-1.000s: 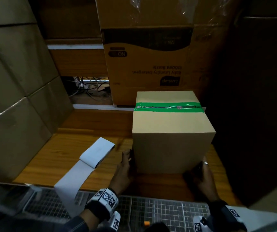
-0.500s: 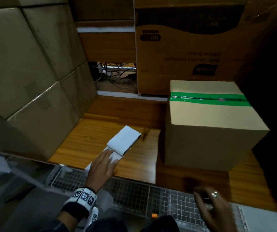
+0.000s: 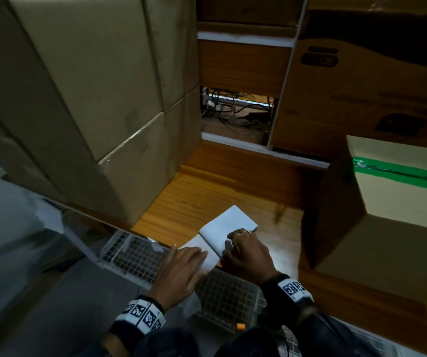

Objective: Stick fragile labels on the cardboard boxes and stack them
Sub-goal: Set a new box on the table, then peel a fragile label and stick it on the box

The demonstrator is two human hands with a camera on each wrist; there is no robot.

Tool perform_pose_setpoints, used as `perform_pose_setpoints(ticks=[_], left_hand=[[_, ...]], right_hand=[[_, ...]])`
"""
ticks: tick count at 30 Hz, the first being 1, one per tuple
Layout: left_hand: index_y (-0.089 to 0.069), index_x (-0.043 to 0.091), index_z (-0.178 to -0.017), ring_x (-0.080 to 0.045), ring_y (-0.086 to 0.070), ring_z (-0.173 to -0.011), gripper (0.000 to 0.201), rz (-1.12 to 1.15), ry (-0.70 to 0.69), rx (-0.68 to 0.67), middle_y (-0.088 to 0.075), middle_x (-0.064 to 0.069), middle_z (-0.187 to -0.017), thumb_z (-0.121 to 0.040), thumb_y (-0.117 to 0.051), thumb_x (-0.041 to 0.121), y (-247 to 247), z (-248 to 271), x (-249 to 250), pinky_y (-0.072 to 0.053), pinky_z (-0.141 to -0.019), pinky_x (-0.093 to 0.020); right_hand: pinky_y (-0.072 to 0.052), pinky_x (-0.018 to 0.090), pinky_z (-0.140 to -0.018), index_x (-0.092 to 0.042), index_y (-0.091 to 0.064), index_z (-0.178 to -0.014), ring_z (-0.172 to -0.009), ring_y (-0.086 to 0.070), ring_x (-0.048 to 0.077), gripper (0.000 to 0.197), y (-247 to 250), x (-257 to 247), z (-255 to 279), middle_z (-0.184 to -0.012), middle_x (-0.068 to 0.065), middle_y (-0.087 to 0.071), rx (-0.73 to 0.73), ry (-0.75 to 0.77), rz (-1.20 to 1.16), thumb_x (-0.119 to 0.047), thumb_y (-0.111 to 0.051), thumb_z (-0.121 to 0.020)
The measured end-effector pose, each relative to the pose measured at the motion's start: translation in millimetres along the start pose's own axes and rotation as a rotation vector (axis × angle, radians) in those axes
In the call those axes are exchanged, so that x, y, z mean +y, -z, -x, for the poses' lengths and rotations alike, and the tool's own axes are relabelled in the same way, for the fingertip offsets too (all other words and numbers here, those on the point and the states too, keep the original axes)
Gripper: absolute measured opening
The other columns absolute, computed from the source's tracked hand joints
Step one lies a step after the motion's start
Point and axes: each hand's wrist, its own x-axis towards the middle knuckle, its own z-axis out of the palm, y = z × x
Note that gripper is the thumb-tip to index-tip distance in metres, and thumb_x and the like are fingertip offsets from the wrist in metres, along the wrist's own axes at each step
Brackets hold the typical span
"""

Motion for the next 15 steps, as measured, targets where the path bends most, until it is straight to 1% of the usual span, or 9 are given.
perform_pose_setpoints(ticks=[1, 2, 4, 6, 7, 9, 12, 13, 15], left_hand=[[-0.054, 0.027, -0.14, -0.014, -0.053, -0.128, 0.045, 0.004, -0.004, 0.012, -0.058, 0.007, -0.137, -0.104, -0.04, 0.05, 0, 4, -5, -0.031, -0.117, -0.05], [-0.055, 0.026, -0.14, -0.014, -0.052, -0.128, 0.045, 0.007, -0.004, 0.023, -0.058, 0.006, -0.137, -0.104, -0.041, 0.049, 1, 8, -10, -0.027, -0.117, -0.047], [-0.056, 0.024, -0.139, -0.014, -0.051, -0.128, 0.044, 0.008, -0.005, 0.042, -0.057, 0.006, -0.136, -0.102, -0.043, 0.046, 1, 13, -17, -0.024, -0.115, -0.044], [-0.058, 0.024, -0.137, -0.014, -0.052, -0.126, 0.043, 0.0, -0.006, 0.068, -0.058, 0.005, -0.133, -0.101, -0.045, 0.043, 3, 17, -21, -0.029, -0.114, -0.045], [-0.059, 0.024, -0.136, -0.014, -0.052, -0.125, 0.042, -0.003, -0.006, 0.081, -0.058, 0.006, -0.131, -0.1, -0.045, 0.041, 5, 18, -22, -0.032, -0.115, -0.046], [-0.061, 0.024, -0.133, -0.013, -0.052, -0.123, 0.04, -0.003, -0.006, 0.098, -0.058, 0.006, -0.128, -0.099, -0.046, 0.038, 7, 20, -25, -0.038, -0.113, -0.049], [-0.063, 0.025, -0.129, -0.012, -0.053, -0.122, 0.037, -0.002, 0.007, 0.114, -0.059, 0.006, -0.124, -0.099, -0.046, 0.037, 11, 20, -27, -0.038, -0.113, -0.05], [-0.064, 0.025, -0.127, -0.012, -0.054, -0.121, 0.036, -0.002, 0.011, 0.118, -0.059, 0.006, -0.124, -0.099, -0.045, 0.037, 11, 19, -27, -0.038, -0.112, -0.05], [-0.065, 0.025, -0.125, -0.012, -0.055, -0.12, 0.036, 0.004, 0.017, 0.133, -0.06, 0.007, -0.123, -0.099, -0.044, 0.037, 11, 19, -28, -0.039, -0.112, -0.049]], right_hand=[[-0.032, 0.029, -0.067, -0.026, -0.05, -0.077, -0.092, -0.055, 0.019, 0.022, -6, -6, -5, -0.091, -0.006, -0.055, -0.023, 0.0, 0.029, -0.048, -0.052, -0.083], [-0.032, 0.03, -0.067, -0.028, -0.048, -0.079, -0.09, -0.053, 0.02, 0.028, -11, -9, -8, -0.09, -0.006, -0.053, -0.03, 0.009, 0.067, -0.055, -0.054, -0.08], [-0.037, 0.033, -0.068, -0.023, -0.058, -0.096, -0.093, -0.054, 0.023, 0.05, -24, -14, -10, -0.099, -0.001, -0.058, -0.04, 0.02, 0.144, -0.07, -0.059, -0.078], [-0.042, 0.037, -0.074, -0.018, -0.06, -0.117, -0.1, -0.056, 0.026, 0.068, -30, -23, -12, -0.11, 0.003, -0.06, -0.05, 0.012, 0.239, -0.073, -0.064, -0.078], [-0.044, 0.038, -0.076, -0.017, -0.058, -0.122, -0.102, -0.057, 0.027, 0.069, -31, -28, -13, -0.112, 0.004, -0.061, -0.056, 0.004, 0.273, -0.071, -0.065, -0.079], [-0.045, 0.037, -0.074, -0.016, -0.058, -0.123, -0.101, -0.061, 0.028, 0.063, -28, -36, -18, -0.11, 0.005, -0.064, -0.048, 0.014, 0.292, -0.065, -0.064, -0.084], [-0.038, 0.034, -0.063, -0.016, -0.059, -0.115, -0.089, -0.068, 0.029, 0.041, -20, -42, -24, -0.097, 0.005, -0.068, -0.032, 0.059, 0.288, -0.05, -0.056, -0.092], [-0.036, 0.033, -0.061, -0.017, -0.059, -0.113, -0.086, -0.068, 0.028, 0.037, -18, -42, -24, -0.094, 0.004, -0.067, -0.028, 0.067, 0.293, -0.047, -0.053, -0.092], [-0.035, 0.033, -0.063, -0.018, -0.059, -0.112, -0.088, -0.067, 0.028, 0.037, -16, -42, -24, -0.095, 0.004, -0.066, -0.027, 0.067, 0.303, -0.049, -0.053, -0.092]])
